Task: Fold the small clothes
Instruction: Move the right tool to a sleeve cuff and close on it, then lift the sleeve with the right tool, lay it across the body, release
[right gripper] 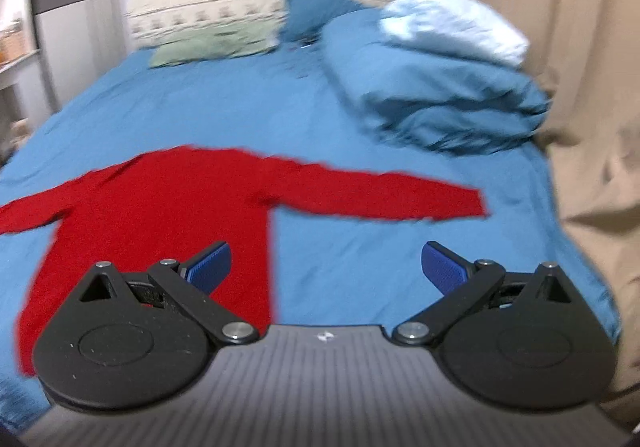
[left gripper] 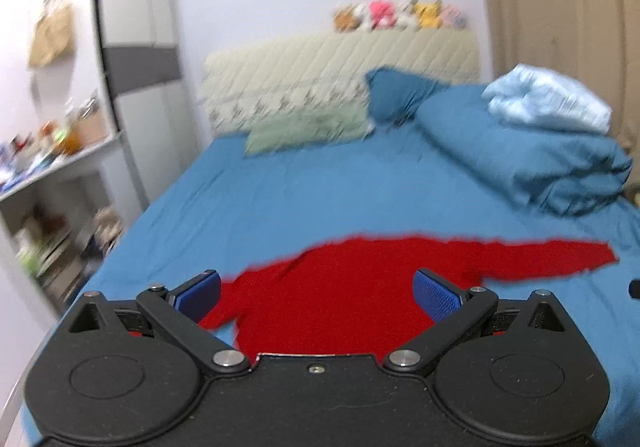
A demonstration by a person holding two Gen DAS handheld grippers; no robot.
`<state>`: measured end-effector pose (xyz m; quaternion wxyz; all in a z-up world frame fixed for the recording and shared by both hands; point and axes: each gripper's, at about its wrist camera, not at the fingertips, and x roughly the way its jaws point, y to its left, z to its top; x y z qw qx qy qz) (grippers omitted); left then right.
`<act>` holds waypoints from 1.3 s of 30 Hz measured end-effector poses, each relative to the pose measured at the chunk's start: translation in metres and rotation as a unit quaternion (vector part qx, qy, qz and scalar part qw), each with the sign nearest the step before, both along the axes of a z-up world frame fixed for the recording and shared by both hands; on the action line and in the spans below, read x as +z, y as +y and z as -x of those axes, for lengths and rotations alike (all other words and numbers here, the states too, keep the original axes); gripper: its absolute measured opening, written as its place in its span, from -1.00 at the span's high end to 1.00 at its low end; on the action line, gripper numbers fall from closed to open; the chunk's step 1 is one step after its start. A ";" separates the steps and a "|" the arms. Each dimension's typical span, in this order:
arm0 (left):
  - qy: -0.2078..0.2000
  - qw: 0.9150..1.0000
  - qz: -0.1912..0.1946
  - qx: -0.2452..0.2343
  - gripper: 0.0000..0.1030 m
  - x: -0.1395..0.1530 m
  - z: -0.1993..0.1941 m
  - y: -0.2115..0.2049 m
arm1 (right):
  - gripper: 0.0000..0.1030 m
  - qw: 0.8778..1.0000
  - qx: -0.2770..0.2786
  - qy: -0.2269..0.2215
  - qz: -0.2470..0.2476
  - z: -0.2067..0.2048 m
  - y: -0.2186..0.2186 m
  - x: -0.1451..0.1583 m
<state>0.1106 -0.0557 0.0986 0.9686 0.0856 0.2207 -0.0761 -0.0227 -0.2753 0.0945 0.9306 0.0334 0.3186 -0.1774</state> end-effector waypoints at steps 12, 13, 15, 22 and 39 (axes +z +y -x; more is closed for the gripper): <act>0.102 0.992 0.017 -0.074 -1.00 -0.091 -0.206 -0.142 | -1.00 0.992 -0.106 0.008 -0.064 -0.119 -0.172 -0.118; 0.113 0.991 0.014 -0.076 -1.00 -0.106 -0.222 -0.154 | -1.00 0.991 -0.113 0.009 -0.069 -0.128 -0.183 -0.132; 0.130 0.988 0.005 -0.079 -1.00 -0.130 -0.242 -0.170 | -1.00 0.990 -0.121 0.008 -0.078 -0.142 -0.202 -0.158; 0.212 0.975 -0.003 -0.072 -1.00 -0.216 -0.307 -0.205 | -0.80 0.985 -0.153 -0.004 -0.084 -0.172 -0.246 -0.229; 0.231 0.969 0.006 -0.084 -1.00 -0.258 -0.334 -0.215 | 0.61 0.969 -0.226 -0.063 -0.080 -0.197 -0.274 -0.229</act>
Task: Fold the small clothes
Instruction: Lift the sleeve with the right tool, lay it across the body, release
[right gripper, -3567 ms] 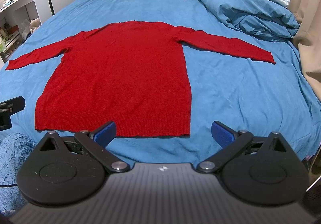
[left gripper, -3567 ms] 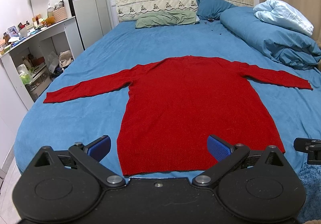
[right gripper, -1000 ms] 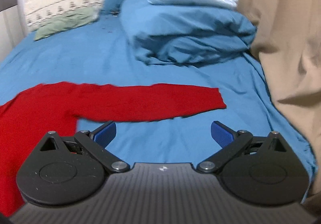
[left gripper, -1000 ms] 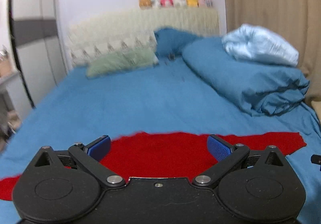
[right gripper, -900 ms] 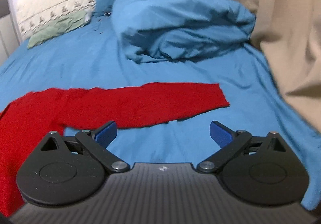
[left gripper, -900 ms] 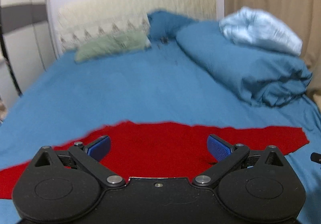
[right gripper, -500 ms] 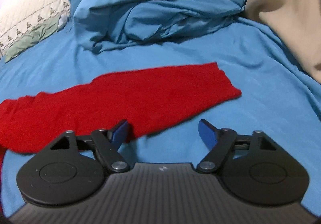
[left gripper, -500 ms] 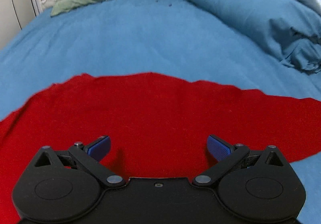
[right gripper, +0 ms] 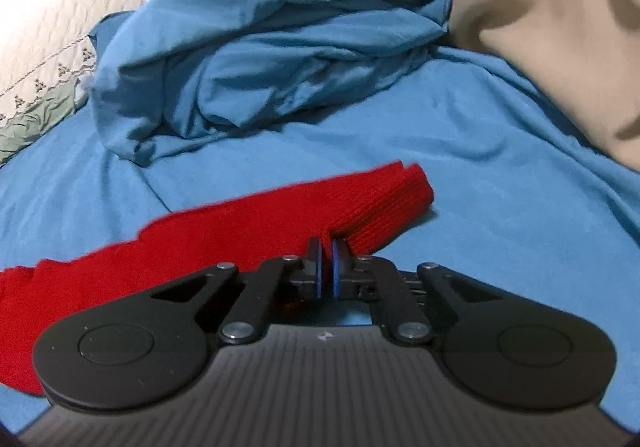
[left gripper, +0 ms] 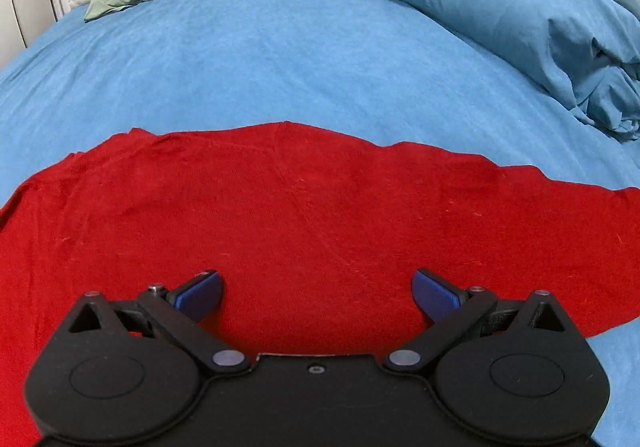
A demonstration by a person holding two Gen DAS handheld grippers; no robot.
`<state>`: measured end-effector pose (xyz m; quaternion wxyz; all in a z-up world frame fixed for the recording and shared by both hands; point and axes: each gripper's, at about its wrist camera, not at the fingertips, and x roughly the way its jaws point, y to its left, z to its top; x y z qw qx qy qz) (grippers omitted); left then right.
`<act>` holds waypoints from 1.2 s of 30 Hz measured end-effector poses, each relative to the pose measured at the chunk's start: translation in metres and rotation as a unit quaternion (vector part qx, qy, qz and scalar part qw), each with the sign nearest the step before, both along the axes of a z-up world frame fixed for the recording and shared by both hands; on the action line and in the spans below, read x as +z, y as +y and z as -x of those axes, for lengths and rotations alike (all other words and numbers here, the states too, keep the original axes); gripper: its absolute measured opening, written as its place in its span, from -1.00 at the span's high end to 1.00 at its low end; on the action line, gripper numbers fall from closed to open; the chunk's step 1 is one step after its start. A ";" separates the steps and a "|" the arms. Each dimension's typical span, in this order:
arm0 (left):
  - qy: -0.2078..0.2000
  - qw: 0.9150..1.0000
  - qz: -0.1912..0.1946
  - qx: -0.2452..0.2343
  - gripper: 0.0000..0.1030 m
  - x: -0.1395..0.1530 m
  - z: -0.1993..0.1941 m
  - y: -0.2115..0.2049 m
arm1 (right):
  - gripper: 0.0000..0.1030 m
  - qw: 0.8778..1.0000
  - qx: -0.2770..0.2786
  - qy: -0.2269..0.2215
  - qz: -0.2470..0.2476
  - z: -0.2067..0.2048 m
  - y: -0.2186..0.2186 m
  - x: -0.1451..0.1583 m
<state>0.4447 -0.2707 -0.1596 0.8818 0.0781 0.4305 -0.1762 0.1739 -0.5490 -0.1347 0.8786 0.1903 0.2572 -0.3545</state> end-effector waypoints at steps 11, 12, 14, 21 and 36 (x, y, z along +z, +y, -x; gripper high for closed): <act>-0.057 0.998 0.027 0.031 -1.00 0.076 0.004 0.091 | 0.62 0.966 0.210 -0.149 0.024 -0.067 0.121 0.118; -0.063 0.997 0.025 0.036 -1.00 0.083 0.005 0.106 | 0.62 0.955 0.247 -0.162 0.022 -0.080 0.147 0.126; -0.066 0.997 0.022 0.045 -1.00 0.091 0.007 0.132 | 0.62 0.934 0.311 -0.176 0.010 -0.103 0.193 0.130; -0.047 0.993 0.027 0.102 -1.00 0.072 0.012 0.218 | 0.62 0.874 0.483 -0.054 -0.010 -0.179 0.364 0.036; 0.015 0.989 0.136 0.061 -0.71 0.011 0.004 0.215 | -0.52 0.846 0.519 0.035 0.114 -0.135 0.385 -0.007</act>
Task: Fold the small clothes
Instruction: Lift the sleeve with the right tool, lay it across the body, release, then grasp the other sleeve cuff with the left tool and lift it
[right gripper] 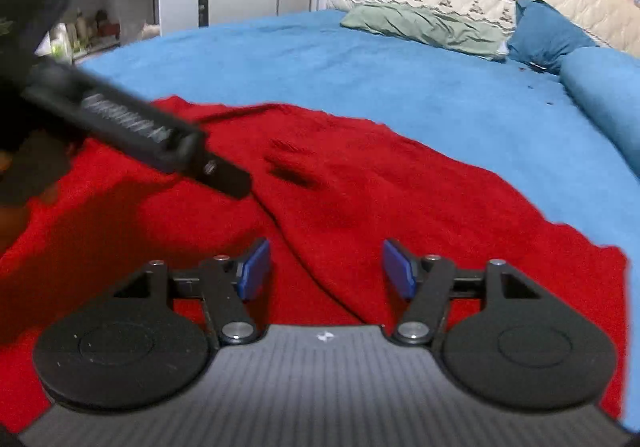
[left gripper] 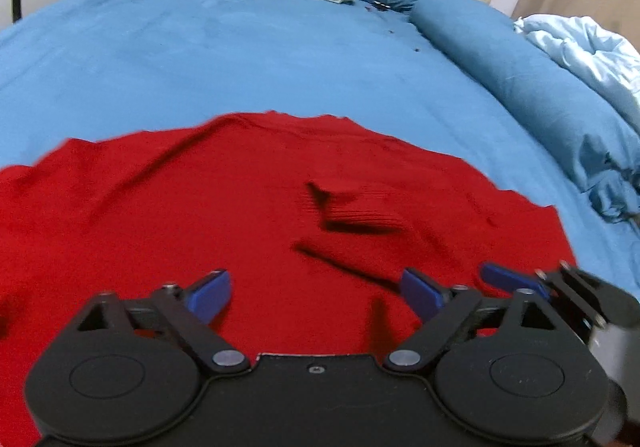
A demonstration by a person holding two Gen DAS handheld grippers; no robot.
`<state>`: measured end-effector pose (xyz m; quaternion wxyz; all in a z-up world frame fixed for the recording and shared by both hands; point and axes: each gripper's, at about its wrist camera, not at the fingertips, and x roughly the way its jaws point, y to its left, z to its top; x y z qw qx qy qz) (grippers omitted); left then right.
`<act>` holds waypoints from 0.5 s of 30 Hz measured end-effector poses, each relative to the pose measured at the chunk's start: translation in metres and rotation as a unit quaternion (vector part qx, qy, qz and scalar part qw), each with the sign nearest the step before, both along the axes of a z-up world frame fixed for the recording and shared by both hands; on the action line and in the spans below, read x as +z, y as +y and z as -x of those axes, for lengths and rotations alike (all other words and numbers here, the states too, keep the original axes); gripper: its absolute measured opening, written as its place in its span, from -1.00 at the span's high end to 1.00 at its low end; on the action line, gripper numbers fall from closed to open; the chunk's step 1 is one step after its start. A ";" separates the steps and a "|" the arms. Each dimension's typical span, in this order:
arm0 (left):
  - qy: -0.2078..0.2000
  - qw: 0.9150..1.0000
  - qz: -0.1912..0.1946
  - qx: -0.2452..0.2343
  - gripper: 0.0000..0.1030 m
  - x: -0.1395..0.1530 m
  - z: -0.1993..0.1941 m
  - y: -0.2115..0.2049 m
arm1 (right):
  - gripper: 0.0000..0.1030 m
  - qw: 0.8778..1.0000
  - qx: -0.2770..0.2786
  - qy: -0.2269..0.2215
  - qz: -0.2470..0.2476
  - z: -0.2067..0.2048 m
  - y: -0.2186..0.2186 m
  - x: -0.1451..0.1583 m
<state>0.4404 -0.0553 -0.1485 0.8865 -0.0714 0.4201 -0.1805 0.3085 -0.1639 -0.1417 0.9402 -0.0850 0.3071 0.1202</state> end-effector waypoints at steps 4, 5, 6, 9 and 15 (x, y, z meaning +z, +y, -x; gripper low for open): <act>0.016 0.999 0.033 0.007 -0.36 -0.011 -0.012 -0.013 | -0.53 1.000 -0.025 0.003 -0.006 0.030 -0.035 0.005; 0.014 0.999 0.034 0.013 -0.33 -0.013 -0.014 -0.014 | -0.54 0.999 -0.033 0.002 -0.009 0.037 -0.043 0.006; 0.008 0.999 0.032 0.018 -0.23 -0.015 -0.017 -0.016 | -0.55 0.999 -0.042 0.002 -0.013 0.044 -0.052 0.008; -0.009 1.000 0.008 0.028 0.55 -0.017 -0.021 -0.026 | -0.58 0.997 -0.067 0.000 -0.022 0.059 -0.074 0.010; -0.067 0.997 0.012 0.040 0.91 0.011 -0.014 -0.014 | -0.94 0.988 -0.153 -0.019 0.003 0.073 -0.093 0.012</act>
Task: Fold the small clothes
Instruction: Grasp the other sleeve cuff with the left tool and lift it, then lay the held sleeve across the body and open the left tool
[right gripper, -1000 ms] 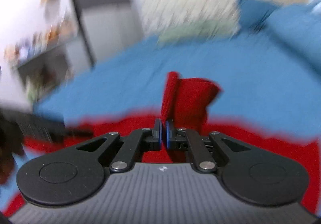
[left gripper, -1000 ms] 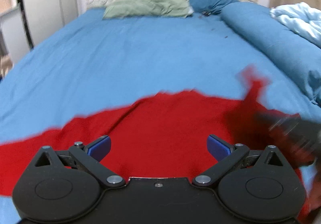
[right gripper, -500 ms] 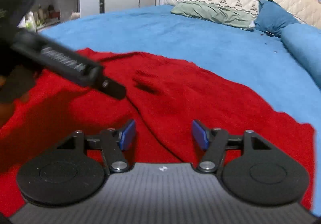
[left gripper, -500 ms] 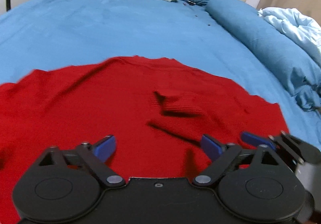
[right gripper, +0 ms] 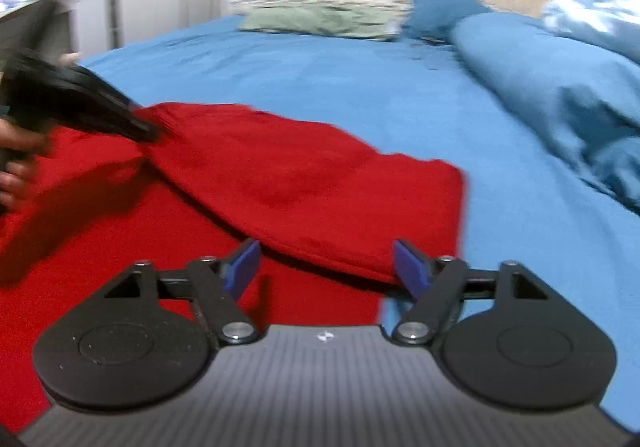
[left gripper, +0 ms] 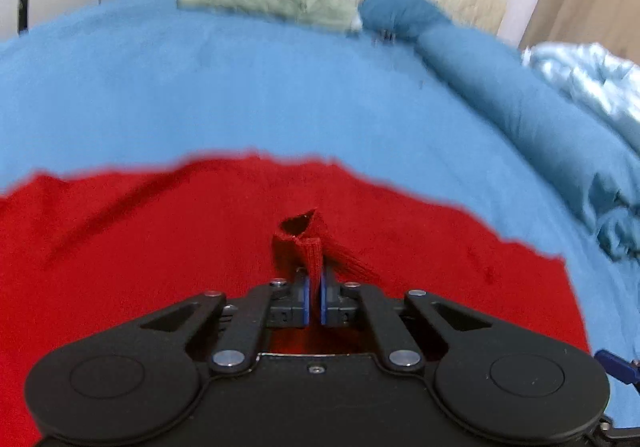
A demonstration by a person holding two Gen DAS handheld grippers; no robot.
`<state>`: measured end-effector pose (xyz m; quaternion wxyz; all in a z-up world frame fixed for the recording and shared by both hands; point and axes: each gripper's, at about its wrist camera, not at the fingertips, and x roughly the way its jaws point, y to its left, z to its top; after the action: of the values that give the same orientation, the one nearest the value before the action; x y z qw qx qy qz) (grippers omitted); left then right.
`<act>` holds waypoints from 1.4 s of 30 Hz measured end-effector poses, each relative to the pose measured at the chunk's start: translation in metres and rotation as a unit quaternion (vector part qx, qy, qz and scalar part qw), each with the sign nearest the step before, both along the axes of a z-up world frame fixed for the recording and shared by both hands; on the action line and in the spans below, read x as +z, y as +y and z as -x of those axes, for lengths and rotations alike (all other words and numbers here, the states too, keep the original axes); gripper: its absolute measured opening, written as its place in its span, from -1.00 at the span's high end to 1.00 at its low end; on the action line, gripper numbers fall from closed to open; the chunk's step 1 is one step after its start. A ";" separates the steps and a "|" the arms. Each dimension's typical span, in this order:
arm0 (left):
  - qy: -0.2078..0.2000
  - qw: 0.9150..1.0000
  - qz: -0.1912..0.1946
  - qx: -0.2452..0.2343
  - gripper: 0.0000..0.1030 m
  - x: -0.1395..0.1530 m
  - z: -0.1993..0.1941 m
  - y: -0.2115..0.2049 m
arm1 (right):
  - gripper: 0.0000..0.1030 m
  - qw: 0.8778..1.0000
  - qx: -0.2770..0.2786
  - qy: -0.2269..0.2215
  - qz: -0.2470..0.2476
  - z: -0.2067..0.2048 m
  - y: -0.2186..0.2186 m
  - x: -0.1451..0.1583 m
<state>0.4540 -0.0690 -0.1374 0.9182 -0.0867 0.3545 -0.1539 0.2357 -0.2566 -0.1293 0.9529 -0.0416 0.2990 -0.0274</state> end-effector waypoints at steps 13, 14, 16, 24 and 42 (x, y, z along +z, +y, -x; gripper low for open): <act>-0.077 0.988 -0.023 0.134 0.91 0.021 0.035 0.118 | -0.95 0.996 -0.038 0.045 0.071 -0.055 0.016 -0.028; -0.079 0.987 -0.025 0.139 0.91 0.020 0.038 0.119 | -0.93 0.995 -0.042 0.045 0.075 -0.061 0.016 -0.028; -0.086 0.985 -0.024 0.147 0.91 0.020 0.046 0.124 | -0.93 0.993 -0.061 0.045 0.085 -0.068 0.012 -0.024; -0.059 0.987 -0.054 0.142 0.91 -0.007 0.063 0.127 | -0.93 0.992 -0.079 0.062 0.076 -0.062 -0.009 -0.028; -0.037 0.989 -0.112 0.084 -0.27 0.004 0.078 0.108 | -0.97 0.998 0.042 0.028 -0.030 -0.066 0.027 0.018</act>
<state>0.3761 0.0394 -0.1331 0.9443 -0.0071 0.3267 -0.0383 0.3012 -0.2293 -0.1116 0.9453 -0.0260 0.3245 0.0233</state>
